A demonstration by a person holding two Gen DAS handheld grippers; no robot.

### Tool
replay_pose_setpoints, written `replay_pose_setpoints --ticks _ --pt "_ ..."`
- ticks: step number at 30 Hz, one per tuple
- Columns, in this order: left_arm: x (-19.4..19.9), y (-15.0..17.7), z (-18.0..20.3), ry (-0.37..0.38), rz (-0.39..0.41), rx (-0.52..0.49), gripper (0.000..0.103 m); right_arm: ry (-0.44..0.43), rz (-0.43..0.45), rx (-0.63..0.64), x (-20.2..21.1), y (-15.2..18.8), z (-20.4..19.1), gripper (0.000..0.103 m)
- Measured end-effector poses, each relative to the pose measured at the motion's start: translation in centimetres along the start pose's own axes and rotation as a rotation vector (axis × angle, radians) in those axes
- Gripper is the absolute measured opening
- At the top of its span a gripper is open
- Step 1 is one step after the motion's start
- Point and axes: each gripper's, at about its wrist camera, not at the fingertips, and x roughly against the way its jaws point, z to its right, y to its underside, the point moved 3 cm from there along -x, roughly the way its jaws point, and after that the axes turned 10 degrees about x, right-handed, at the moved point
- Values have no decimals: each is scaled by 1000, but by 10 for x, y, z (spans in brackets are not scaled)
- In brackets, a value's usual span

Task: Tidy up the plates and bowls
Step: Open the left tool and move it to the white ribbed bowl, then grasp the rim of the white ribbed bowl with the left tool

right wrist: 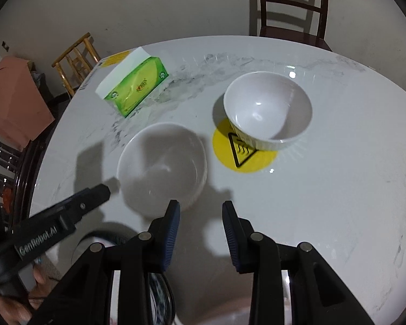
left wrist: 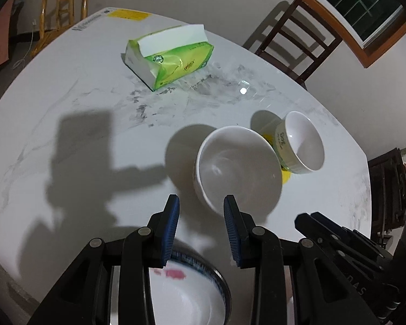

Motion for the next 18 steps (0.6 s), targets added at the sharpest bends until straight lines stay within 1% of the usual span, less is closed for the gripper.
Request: replay_pose_setpoints --ticks 4,13,14,18 --pt "-17 -10 2 -20 -20 -2 30 14 -44 -23 -24 -13 3 33" --pt "-44 -17 0 -44 -46 -3 28 20 -78 -34 -53 -21 6 32" --pt "-46 -17 0 -42 -48 -4 28 24 -80 -29 -54 -21 5 32" --pt "-54 -14 1 -45 -60 -7 22 21 -76 -33 -57 -21 7 22"
